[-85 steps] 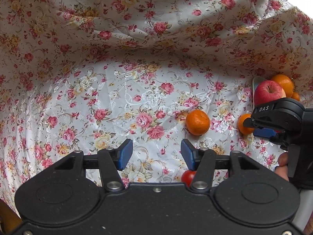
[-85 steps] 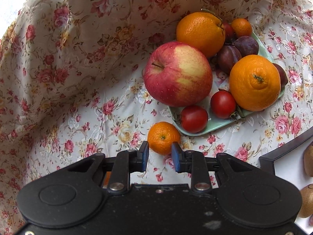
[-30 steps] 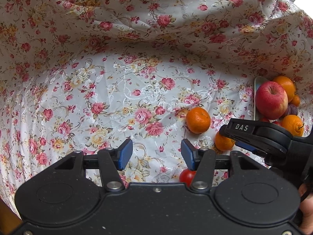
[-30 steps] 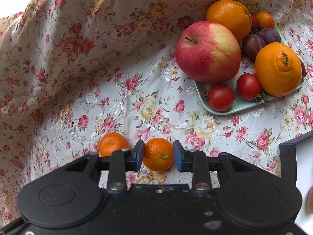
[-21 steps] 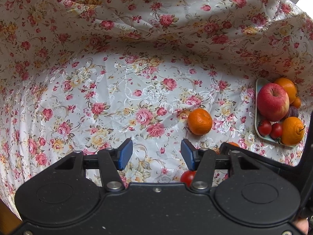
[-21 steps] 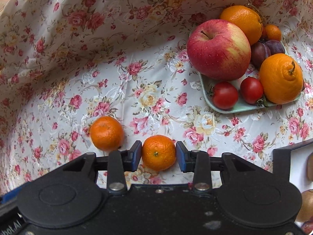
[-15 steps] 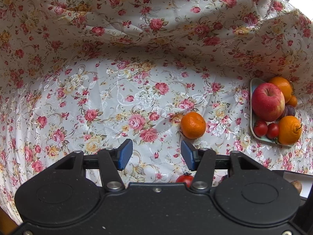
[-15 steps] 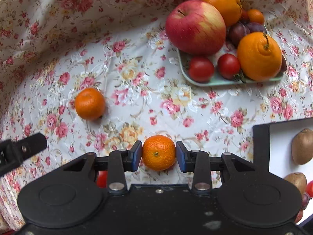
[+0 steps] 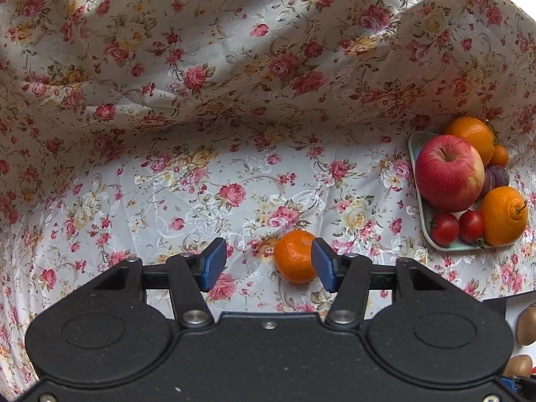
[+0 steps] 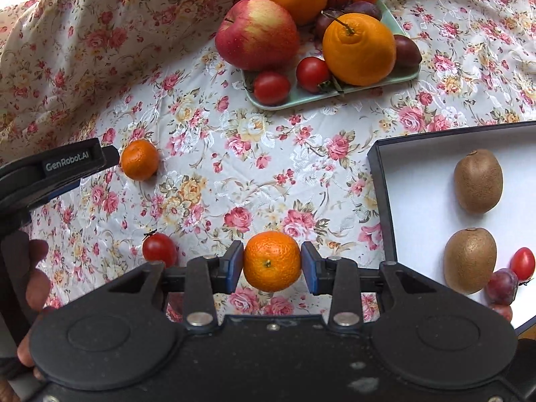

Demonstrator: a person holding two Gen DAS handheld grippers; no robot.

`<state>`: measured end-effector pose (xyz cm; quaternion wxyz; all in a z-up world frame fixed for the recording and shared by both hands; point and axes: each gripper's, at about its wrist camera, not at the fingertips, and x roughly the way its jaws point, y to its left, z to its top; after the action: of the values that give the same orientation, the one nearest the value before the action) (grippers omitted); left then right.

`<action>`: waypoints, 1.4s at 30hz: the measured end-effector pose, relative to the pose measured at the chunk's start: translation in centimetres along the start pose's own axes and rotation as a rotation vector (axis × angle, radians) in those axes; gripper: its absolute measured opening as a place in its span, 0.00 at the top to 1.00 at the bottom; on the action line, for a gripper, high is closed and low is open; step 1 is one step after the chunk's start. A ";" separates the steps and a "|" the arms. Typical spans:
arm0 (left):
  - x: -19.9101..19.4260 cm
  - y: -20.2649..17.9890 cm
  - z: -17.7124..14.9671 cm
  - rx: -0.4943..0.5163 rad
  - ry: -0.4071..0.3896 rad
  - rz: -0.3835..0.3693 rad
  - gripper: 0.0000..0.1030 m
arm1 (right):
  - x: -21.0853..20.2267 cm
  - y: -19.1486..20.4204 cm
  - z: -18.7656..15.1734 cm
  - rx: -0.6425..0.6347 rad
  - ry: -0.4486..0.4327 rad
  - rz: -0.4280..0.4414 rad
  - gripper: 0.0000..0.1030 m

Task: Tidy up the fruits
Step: 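Lift the mandarin with the right tool while the left tool closes on another mandarin, then carry both mandarins over the white box and open the right tool to drop its mandarin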

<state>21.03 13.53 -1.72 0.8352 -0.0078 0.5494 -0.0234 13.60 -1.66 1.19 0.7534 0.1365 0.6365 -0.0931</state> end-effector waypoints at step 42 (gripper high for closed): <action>-1.5 -5.8 -0.3 -0.007 0.110 0.042 0.52 | -2.9 -7.2 0.8 0.093 -0.019 0.020 0.63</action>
<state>20.01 7.81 -0.27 0.8039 0.0020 0.5947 -0.0043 11.63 -8.80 3.57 0.7533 0.1768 0.6227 -0.1162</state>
